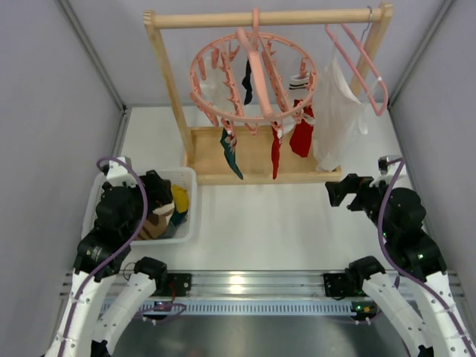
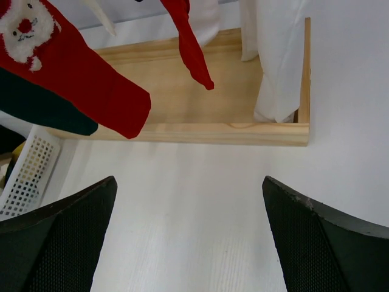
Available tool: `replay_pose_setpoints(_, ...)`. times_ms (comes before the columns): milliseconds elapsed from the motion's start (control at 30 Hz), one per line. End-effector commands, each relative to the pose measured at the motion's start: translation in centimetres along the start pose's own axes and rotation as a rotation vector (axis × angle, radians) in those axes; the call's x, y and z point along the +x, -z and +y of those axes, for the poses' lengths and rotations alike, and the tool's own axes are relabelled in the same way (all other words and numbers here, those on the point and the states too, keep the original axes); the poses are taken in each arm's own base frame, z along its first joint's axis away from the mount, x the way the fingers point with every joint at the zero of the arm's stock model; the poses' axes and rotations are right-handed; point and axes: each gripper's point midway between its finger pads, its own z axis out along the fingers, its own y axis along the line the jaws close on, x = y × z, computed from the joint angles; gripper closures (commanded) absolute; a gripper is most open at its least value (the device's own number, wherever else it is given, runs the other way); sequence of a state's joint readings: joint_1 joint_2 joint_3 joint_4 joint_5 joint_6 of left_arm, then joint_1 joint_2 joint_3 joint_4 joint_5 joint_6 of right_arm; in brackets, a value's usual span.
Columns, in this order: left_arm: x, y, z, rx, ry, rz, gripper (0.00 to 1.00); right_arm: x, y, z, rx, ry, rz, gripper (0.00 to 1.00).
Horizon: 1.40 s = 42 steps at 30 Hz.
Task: Remove the socks clipped to the hanger
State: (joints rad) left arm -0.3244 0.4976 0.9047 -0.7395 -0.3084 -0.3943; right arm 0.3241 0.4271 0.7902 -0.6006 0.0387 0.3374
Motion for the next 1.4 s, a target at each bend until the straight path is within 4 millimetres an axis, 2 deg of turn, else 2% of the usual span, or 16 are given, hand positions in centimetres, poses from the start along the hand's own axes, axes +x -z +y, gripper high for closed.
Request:
replay_pose_setpoints(0,-1.1,0.0,-0.4,0.015,0.024,-0.053,0.01,-1.3,-0.8,0.8,-0.039,-0.042,-0.070,0.01)
replay_pose_setpoints(200,-1.0,-0.1,-0.4,0.020,0.021,-0.049,0.02,-1.0,-2.0,3.2,-0.191,-0.113,-0.132,0.01)
replay_pose_setpoints(300,-0.9,-0.1,-0.5,0.024,0.021,-0.047,0.01,-1.2,-2.2,6.6,-0.393,-0.113,-0.143,0.01)
replay_pose_setpoints(333,-1.0,-0.1,-0.5,0.024,0.021,-0.047,0.01,-1.2,-2.1,8.6,-0.518,-0.086,-0.127,0.01)
replay_pose_setpoints(467,-0.8,-0.2,-0.6,0.028,0.018,-0.036,0.02,-0.2,-4.0,10.9,-0.624,-0.067,-0.027,0.01)
replay_pose_setpoints(533,-0.7,-0.3,-0.8,0.032,0.015,-0.031,0.01,0.3,-6.2,10.6,-0.558,-0.034,0.000,0.01)
replay_pose_setpoints(600,-0.6,-0.4,-0.8,0.036,0.015,-0.028,0.01,0.5,-6.8,12.2,-0.560,0.037,-0.007,0.01)
replay_pose_setpoints(633,-0.6,-0.4,-0.9,0.037,0.013,-0.027,0.01,0.6,-8.5,11.2,-0.455,0.051,-0.020,0.00)
replay_pose_setpoints(700,-0.5,-0.4,-0.9,0.039,0.013,-0.023,0.01,1.1,-8.8,13.0,-0.455,0.113,-0.051,0.01)
replay_pose_setpoints(733,-0.5,-0.4,-1.0,0.044,0.013,-0.023,0.02,1.3,-10.2,11.9,-0.345,0.119,-0.076,0.02)
replay_pose_setpoints(767,-0.4,-0.4,-1.1,0.049,0.011,-0.019,0.01,2.1,-10.4,12.6,-0.336,0.136,-0.076,0.04)
replay_pose_setpoints(800,-0.4,-0.5,-1.2,0.053,0.009,-0.019,0.02,1.5,-10.8,12.7,-0.311,0.152,-0.115,0.05)
replay_pose_setpoints(833,-0.4,-0.5,-1.2,0.055,0.010,-0.018,0.01,2.0,-11.9,11.9,-0.232,0.159,-0.119,0.06)
replay_pose_setpoints(967,-0.2,-0.7,-1.5,0.066,0.005,-0.006,0.02,2.8,-14.1,12.2,-0.183,0.208,-0.149,0.10)
replay_pose_setpoints(1167,0.1,-1.2,-1.8,0.067,0.005,0.020,0.01,3.7,-17.6,12.4,-0.130,0.254,-0.193,0.26)
replay_pose_setpoints(1367,-1.0,-0.7,-1.7,0.055,0.041,-0.016,0.01,5.2,-19.0,12.9,-0.144,0.244,-0.208,0.77)
